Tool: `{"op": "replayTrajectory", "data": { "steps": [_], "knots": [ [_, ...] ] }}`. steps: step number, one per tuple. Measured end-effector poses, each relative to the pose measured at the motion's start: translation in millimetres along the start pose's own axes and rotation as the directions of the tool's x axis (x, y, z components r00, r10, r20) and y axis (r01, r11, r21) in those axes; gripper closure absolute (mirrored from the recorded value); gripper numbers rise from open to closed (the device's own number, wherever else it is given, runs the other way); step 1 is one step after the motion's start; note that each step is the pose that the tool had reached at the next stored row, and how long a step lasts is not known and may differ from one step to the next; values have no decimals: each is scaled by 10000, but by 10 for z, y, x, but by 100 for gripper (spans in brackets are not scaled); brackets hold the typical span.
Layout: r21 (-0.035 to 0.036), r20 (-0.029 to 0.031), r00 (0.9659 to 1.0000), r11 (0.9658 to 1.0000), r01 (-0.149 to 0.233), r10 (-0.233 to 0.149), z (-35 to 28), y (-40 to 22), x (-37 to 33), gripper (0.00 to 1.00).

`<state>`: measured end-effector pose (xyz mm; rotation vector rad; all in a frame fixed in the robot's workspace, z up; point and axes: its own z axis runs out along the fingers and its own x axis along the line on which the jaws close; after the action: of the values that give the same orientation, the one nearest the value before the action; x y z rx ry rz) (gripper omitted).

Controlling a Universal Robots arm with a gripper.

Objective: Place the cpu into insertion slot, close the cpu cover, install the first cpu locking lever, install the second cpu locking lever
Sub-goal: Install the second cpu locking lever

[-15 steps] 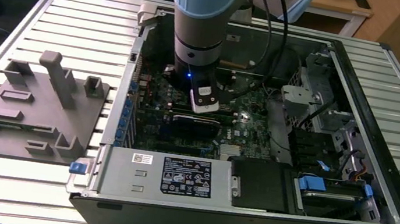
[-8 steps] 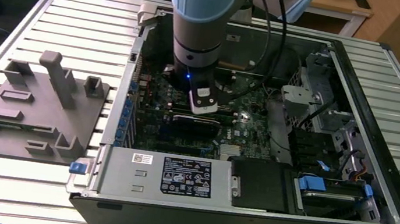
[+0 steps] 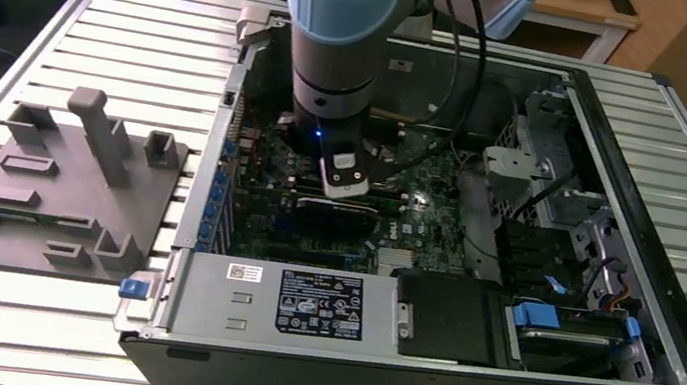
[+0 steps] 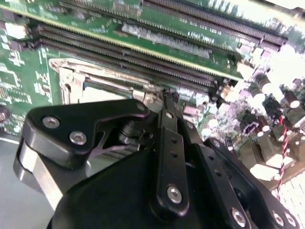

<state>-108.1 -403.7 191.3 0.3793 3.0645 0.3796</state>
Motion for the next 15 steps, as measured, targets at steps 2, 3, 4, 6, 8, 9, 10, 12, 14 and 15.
{"op": "replayTrajectory", "data": {
  "steps": [2,3,4,6,8,9,10,12,14,15],
  "knots": [
    [-9,-4,10000,10000,-1,1,4,-5,7,90],
    [-8,-5,10000,10000,-1,1,4,-5,7,90],
    [-8,-5,10000,10000,0,0,4,-5,7,90],
    [-7,-5,10000,10000,-1,1,-5,-4,8,90],
    [-8,-4,10000,10000,-1,1,-30,3,7,90],
    [-9,-4,10000,10000,-1,1,-43,6,7,90],
    [-10,-4,10000,10000,-1,1,-57,10,7,90],
    [-9,-5,10000,10000,-1,1,-90,18,7,90],
    [-9,-5,10000,10000,-1,1,-109,23,8,90],
    [-9,-4,10000,10000,-1,1,-115,25,7,90]
  ]
}}
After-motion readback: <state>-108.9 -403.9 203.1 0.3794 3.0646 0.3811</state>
